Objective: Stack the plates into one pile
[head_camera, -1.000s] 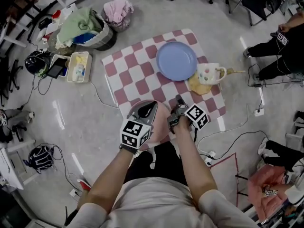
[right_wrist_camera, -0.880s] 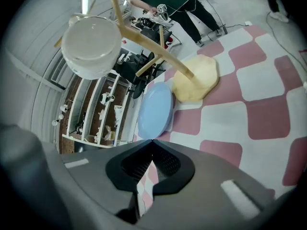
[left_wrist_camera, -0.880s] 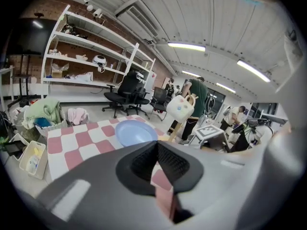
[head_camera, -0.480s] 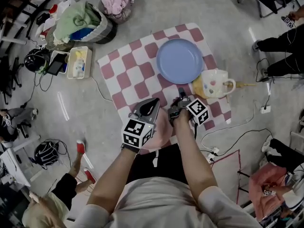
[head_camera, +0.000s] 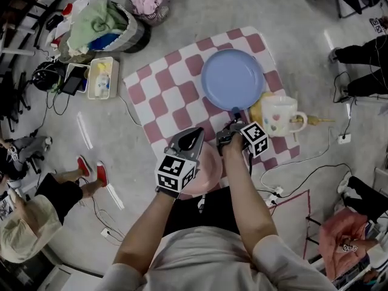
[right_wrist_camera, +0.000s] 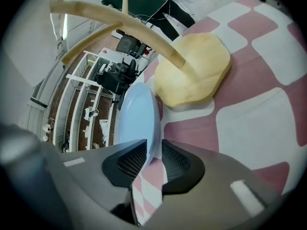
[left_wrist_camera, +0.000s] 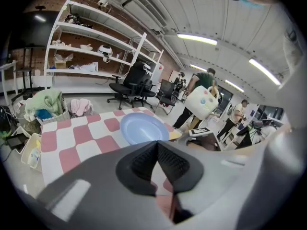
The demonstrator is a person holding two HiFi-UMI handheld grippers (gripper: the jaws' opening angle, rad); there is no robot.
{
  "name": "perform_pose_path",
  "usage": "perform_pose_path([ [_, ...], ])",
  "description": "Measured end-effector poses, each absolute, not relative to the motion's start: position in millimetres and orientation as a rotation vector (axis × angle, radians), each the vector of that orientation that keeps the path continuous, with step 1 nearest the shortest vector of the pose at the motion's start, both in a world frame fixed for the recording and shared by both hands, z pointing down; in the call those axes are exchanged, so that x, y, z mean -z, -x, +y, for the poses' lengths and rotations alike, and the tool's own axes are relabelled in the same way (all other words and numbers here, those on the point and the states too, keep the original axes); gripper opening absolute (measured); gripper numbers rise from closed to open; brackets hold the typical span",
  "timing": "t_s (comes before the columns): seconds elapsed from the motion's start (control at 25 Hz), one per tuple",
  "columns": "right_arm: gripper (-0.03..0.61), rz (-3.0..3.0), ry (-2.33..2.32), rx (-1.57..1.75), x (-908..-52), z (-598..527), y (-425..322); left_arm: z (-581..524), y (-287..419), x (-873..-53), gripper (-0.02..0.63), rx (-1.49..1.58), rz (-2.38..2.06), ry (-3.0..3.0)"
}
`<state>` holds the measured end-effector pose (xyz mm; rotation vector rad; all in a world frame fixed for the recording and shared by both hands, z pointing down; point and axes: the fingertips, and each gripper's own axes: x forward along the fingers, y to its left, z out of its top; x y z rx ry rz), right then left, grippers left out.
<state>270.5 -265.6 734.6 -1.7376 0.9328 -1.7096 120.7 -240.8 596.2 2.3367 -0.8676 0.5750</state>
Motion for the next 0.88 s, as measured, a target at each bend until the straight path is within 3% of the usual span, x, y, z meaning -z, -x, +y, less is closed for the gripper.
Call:
perform_pose_path([
  [0.4,0.063,0.886,1.666,1.705,-767,-286,-282,-251,-112,-603,0.006,-0.574,-0.902,-2.313],
  [0.88,0.046,0.926,1.651,1.775,-733,-270,-260,-244,-94,-591,0.006,-0.532,-0.939,-2.33],
])
